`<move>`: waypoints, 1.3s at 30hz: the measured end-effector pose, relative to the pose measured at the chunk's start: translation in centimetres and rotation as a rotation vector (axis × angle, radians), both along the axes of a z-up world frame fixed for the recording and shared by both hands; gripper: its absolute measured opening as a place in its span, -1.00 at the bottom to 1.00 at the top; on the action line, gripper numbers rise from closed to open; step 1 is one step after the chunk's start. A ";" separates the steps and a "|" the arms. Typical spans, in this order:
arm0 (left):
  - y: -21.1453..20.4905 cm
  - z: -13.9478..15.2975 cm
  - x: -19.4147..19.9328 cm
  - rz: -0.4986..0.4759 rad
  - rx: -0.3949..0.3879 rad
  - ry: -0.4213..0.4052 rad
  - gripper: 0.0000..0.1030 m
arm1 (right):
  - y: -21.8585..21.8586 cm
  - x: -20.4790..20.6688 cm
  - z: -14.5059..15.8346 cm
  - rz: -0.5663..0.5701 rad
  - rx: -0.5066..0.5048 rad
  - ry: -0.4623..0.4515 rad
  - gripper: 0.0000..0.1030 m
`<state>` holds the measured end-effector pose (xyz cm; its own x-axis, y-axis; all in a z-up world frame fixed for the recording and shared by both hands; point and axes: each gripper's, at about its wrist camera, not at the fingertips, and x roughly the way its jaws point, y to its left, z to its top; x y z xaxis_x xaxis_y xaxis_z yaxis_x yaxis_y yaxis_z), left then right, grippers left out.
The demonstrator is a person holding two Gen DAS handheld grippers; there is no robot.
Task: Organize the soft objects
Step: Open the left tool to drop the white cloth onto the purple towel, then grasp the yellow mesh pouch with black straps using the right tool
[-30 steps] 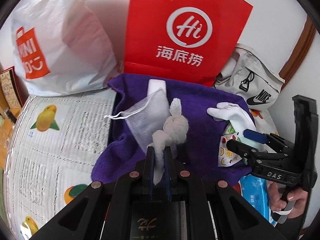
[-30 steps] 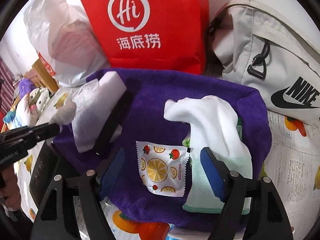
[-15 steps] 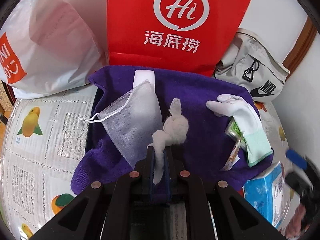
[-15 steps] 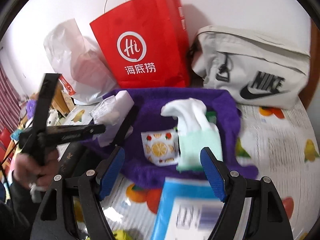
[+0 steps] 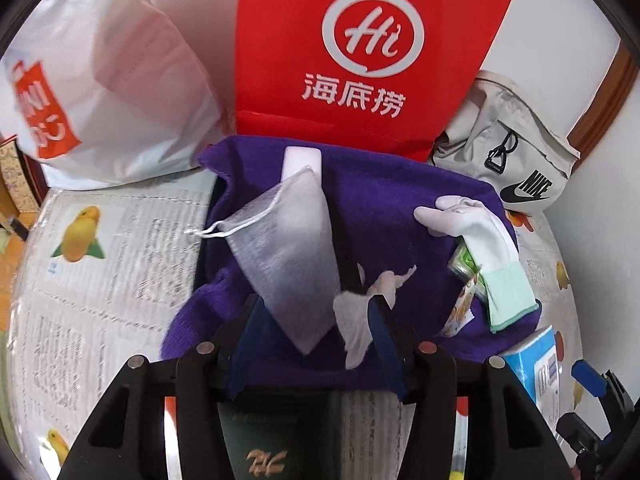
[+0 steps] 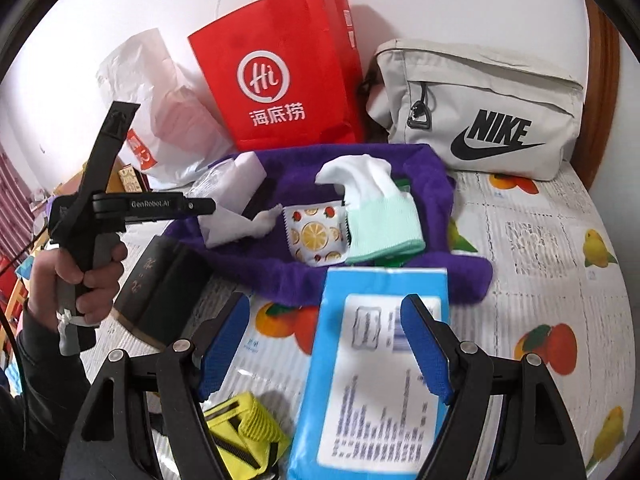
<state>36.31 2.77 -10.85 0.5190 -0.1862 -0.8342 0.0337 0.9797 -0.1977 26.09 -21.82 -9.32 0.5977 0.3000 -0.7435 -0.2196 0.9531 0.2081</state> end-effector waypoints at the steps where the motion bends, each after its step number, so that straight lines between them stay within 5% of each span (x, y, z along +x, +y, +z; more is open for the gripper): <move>1: 0.2 0.5 -0.7 0.005 -0.002 -0.012 0.00 | 0.2 -0.4 0.2 0.003 0.000 -0.003 0.51; 8: 1.5 2.8 -5.3 0.007 0.002 -0.096 0.00 | 1.7 -4.4 1.1 0.044 0.005 -0.007 0.51; 19: 3.8 2.8 -11.9 0.009 -0.039 -0.105 0.00 | 4.3 -9.1 -1.5 0.093 0.005 0.109 0.51; 30: 6.0 -0.6 -16.3 -0.028 -0.055 -0.081 0.00 | 5.7 -9.8 -5.4 -0.029 0.087 0.281 0.51; 35: 7.5 -1.7 -17.5 -0.026 -0.092 -0.074 0.00 | 6.3 -8.8 -5.8 -0.146 0.045 0.303 0.54; 39: 7.9 -2.4 -18.0 -0.028 -0.047 -0.089 0.00 | 6.8 -8.1 -6.4 -0.218 0.046 0.320 0.55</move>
